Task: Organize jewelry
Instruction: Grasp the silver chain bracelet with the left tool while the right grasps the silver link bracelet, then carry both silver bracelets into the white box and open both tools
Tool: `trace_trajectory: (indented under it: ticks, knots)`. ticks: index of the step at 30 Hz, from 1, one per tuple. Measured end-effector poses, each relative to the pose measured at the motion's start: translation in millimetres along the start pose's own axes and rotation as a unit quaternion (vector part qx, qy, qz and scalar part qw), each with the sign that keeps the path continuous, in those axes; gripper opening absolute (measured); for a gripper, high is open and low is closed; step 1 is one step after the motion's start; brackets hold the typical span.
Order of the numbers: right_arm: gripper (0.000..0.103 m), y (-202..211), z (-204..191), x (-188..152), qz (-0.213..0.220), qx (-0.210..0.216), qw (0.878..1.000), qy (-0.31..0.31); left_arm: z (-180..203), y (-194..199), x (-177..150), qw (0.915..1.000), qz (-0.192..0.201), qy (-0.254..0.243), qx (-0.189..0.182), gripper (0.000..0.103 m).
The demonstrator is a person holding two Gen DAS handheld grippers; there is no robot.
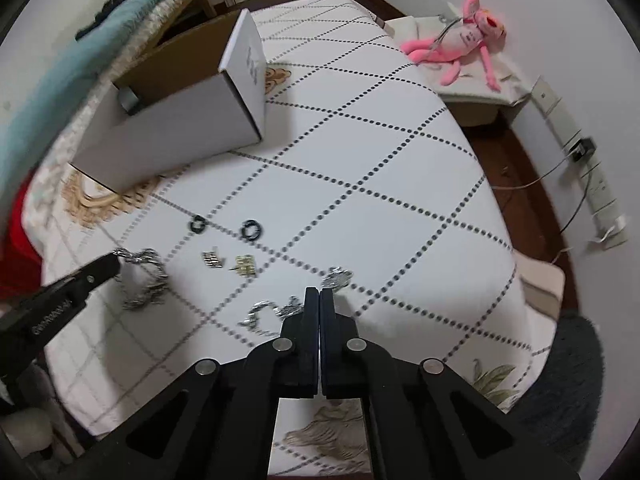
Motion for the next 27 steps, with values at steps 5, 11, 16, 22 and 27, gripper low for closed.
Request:
trace_trajectory:
  ticks: [5, 11, 16, 22, 27]
  knots:
    - [0.0, 24, -5, 3, 0.014, 0.057, 0.998, -0.017, -1, 25, 9, 0.9996, 0.018, 0.003, -0.021, 0.005]
    - [0.0, 59, -1, 21, 0.047, 0.102, 0.993, -0.041, 2, 53, 16, 0.9983, 0.041, -0.001, -0.04, 0.005]
    - [0.002, 50, 12, 29, 0.009, 0.095, 0.994, -0.048, 5, 56, 16, 0.9979, 0.044, 0.0, -0.047, 0.005]
    - [0.043, 8, 17, 13, -0.043, 0.062, 0.997, -0.03, 5, 38, 4, 0.9988, 0.024, 0.006, -0.042, 0.005]
    - [0.045, -8, -4, 5, -0.033, 0.009, 0.999, 0.022, 4, 27, -3, 0.9992, 0.012, 0.007, -0.037, 0.005]
Point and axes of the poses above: each gripper's, at about its wrist camera, not at the fingertips, and y roughly against the way its jaws point, z to its right, x to its top, the point moved 8 cm from there along -y, roughly the way its jaws point, and after that the axes turned 6 degrees about -z, right-handed, at the moved point
